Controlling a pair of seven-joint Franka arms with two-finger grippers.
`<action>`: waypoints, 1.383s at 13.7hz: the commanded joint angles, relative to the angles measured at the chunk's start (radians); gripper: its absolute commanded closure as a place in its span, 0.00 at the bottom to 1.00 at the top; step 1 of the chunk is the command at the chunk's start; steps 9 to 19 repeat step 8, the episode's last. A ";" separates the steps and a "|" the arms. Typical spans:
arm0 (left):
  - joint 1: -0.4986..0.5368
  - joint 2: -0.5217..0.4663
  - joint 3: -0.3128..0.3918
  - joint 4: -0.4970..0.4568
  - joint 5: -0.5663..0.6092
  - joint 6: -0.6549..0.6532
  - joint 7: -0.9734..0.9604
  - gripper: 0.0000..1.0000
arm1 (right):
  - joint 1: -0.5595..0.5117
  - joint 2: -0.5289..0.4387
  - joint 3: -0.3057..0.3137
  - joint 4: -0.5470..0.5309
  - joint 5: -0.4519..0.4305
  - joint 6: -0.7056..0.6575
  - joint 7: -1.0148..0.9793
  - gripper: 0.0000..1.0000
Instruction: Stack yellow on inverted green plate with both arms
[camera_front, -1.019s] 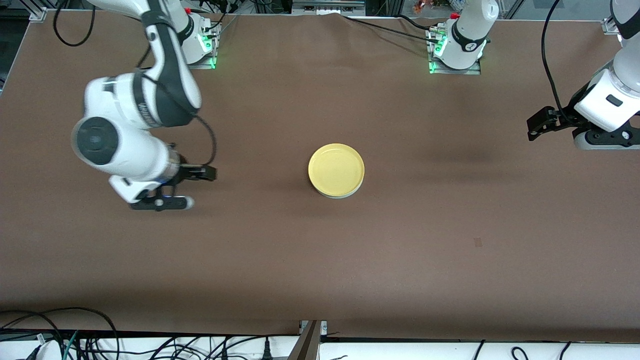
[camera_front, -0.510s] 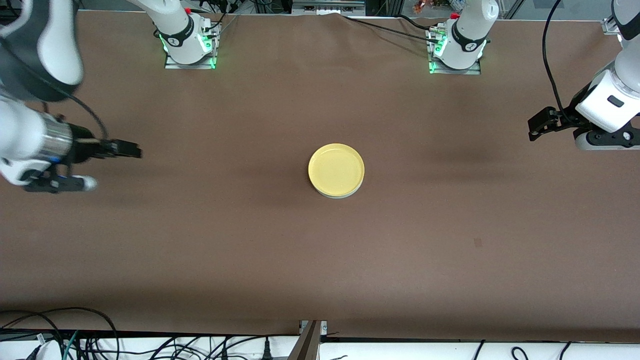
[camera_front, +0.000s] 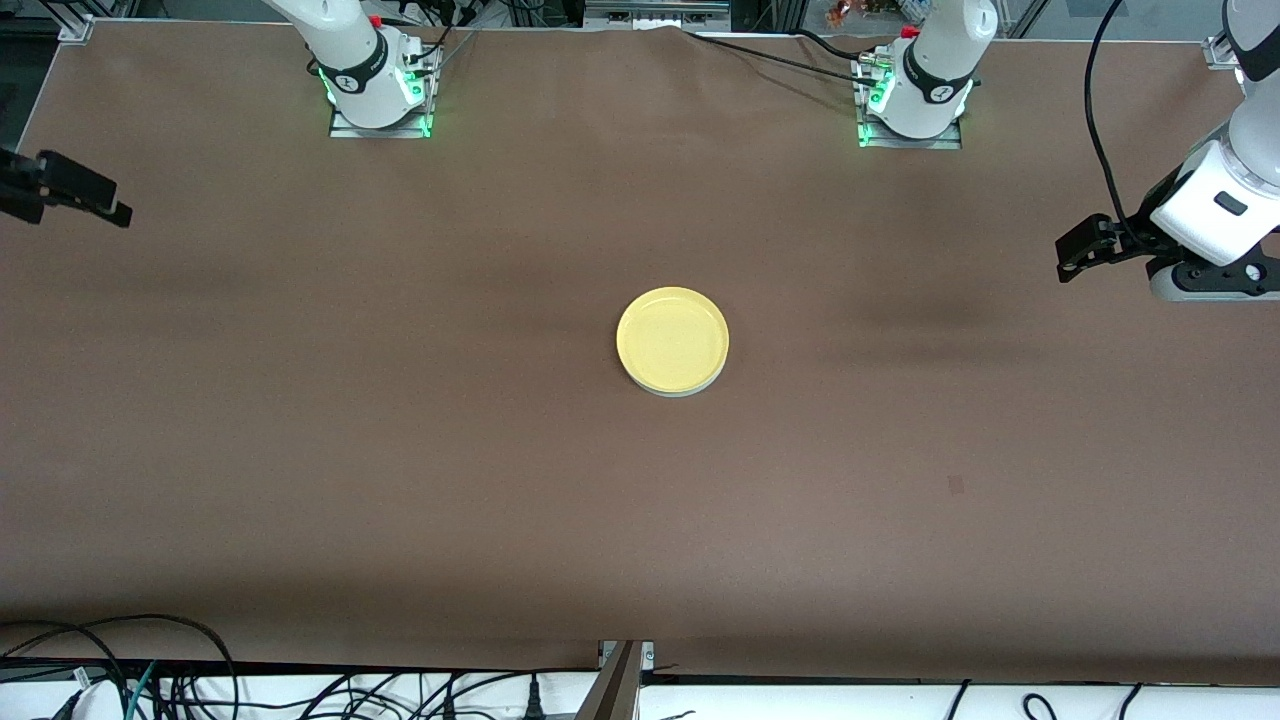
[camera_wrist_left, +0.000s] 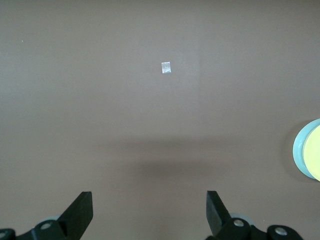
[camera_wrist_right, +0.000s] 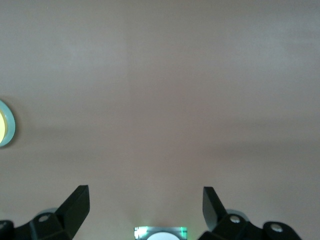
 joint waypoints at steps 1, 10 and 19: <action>0.008 0.010 -0.001 0.028 -0.028 -0.024 0.028 0.00 | -0.015 -0.031 0.021 -0.043 -0.022 -0.024 -0.001 0.00; 0.008 0.010 -0.001 0.028 -0.028 -0.031 0.028 0.00 | -0.018 0.010 0.000 -0.005 -0.028 -0.029 -0.006 0.00; 0.008 0.010 -0.001 0.028 -0.028 -0.031 0.028 0.00 | -0.018 0.010 0.000 -0.005 -0.028 -0.029 -0.006 0.00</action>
